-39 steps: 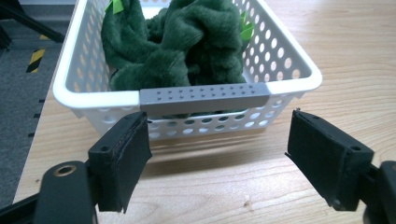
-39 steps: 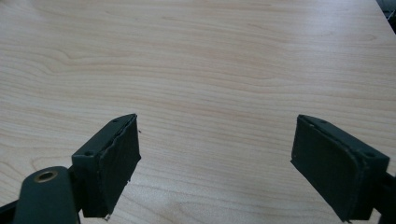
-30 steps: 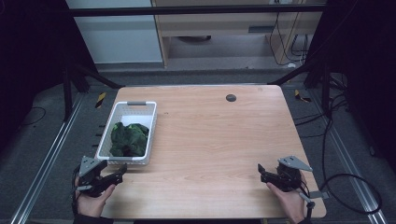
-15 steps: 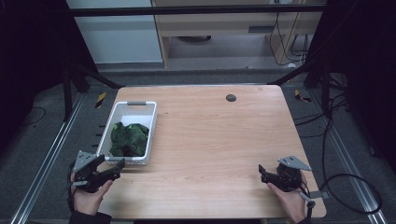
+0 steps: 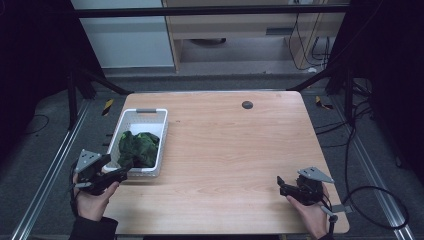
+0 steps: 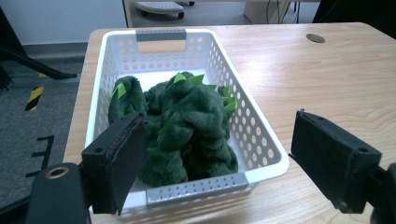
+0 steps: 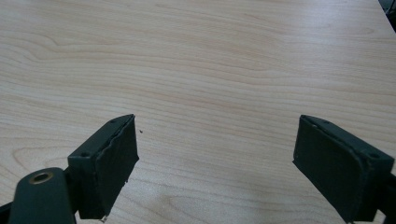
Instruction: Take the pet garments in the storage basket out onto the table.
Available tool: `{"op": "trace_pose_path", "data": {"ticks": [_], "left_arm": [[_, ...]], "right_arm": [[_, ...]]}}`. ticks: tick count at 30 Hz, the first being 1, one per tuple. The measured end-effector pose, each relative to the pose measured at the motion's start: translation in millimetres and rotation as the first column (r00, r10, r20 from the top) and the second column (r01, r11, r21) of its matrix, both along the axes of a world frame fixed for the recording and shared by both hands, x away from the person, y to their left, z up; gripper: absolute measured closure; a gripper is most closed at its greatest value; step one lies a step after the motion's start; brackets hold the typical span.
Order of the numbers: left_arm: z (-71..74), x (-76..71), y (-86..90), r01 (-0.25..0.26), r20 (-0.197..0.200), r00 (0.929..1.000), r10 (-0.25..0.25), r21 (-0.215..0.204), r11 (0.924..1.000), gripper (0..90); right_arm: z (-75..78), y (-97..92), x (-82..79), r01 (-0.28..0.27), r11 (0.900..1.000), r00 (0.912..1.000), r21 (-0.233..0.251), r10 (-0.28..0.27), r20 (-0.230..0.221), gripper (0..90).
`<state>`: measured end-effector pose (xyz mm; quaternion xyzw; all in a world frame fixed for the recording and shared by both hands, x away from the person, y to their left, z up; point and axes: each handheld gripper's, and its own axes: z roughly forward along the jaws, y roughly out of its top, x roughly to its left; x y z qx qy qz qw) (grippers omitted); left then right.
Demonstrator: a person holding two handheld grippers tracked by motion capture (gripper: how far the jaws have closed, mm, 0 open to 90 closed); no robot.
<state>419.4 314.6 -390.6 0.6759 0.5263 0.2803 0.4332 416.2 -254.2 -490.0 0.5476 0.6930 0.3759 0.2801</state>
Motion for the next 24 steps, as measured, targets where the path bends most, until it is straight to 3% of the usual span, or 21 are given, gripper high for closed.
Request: {"op": "trace_pose_path", "data": {"ticks": [13,24], "left_arm": [[15.7,19.2,1.2,0.013,-0.021,0.9997,-0.013,0.014,0.9998,17.5],[22.6,35.3,0.1,0.027,-0.055,0.9982,-0.023,0.065,0.9976,17.5]], "right_arm": [[-0.6,1.5,0.7,-0.007,1.0,0.9999,-0.006,0.006,-0.008,13.6],[-0.2,2.4,1.1,-0.009,0.9998,0.9999,-0.02,0.009,-0.005,13.4]]}}
